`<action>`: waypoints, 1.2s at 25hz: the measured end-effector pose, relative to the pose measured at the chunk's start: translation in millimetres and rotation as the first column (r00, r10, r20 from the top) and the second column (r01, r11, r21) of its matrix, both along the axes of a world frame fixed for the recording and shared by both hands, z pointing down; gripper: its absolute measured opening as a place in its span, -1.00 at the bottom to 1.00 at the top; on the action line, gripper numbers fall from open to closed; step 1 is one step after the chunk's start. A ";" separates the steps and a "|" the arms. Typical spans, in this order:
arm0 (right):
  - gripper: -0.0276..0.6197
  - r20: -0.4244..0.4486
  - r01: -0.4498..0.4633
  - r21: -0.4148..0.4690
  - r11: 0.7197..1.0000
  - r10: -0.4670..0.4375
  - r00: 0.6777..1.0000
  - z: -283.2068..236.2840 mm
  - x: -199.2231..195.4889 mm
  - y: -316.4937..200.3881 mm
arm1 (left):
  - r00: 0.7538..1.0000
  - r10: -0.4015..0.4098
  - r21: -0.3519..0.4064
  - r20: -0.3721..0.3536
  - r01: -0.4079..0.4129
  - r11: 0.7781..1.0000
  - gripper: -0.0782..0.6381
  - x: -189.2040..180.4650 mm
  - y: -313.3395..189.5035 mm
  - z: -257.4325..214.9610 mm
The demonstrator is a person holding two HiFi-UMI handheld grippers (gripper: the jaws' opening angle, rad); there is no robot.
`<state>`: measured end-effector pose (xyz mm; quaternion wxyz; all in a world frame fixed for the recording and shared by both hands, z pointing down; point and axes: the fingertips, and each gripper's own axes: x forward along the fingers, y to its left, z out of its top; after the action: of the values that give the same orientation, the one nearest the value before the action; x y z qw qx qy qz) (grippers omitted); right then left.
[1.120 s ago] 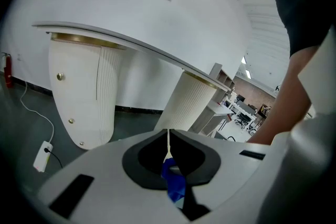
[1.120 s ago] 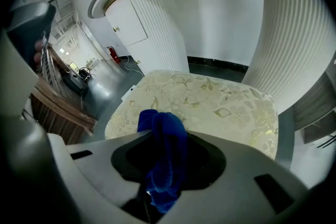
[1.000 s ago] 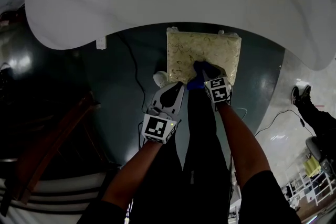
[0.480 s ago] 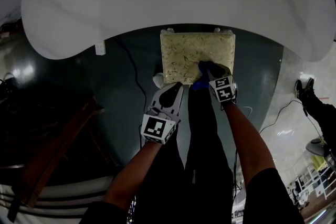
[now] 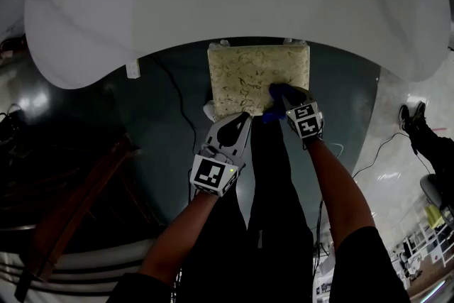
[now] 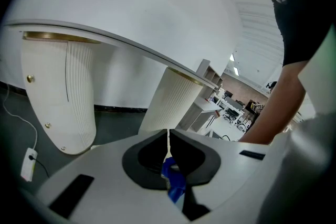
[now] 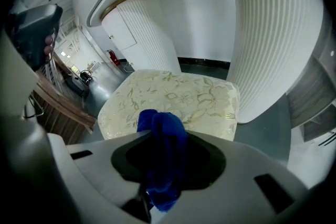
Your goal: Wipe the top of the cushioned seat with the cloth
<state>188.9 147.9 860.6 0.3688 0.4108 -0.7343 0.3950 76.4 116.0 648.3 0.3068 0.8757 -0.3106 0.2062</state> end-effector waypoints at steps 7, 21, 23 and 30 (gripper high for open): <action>-0.52 0.010 -0.006 0.027 1.000 0.005 1.000 4.8 13.6 2.4 | 0.999 0.046 0.005 -0.005 -0.046 0.999 -0.72 35.0 3.2 4.0; -0.52 -0.024 -0.094 0.021 0.995 0.095 0.995 6.9 66.3 17.1 | 0.992 0.123 -0.011 -0.040 -0.124 0.992 -0.71 87.1 21.3 -1.6; -0.52 -0.045 -0.049 0.039 0.998 0.051 0.998 8.9 70.9 18.8 | 0.990 0.132 -0.015 -0.042 -0.132 0.991 -0.71 89.3 23.6 -1.5; -0.52 -0.117 -0.079 0.002 0.997 0.079 0.990 18.4 93.4 25.8 | 0.987 0.152 -0.017 -0.054 -0.153 0.988 -0.71 88.1 31.5 -5.2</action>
<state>282.3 173.6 879.0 0.3957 0.4613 -0.6942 0.3855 164.5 147.5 643.1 0.3072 0.8988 -0.2325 0.2092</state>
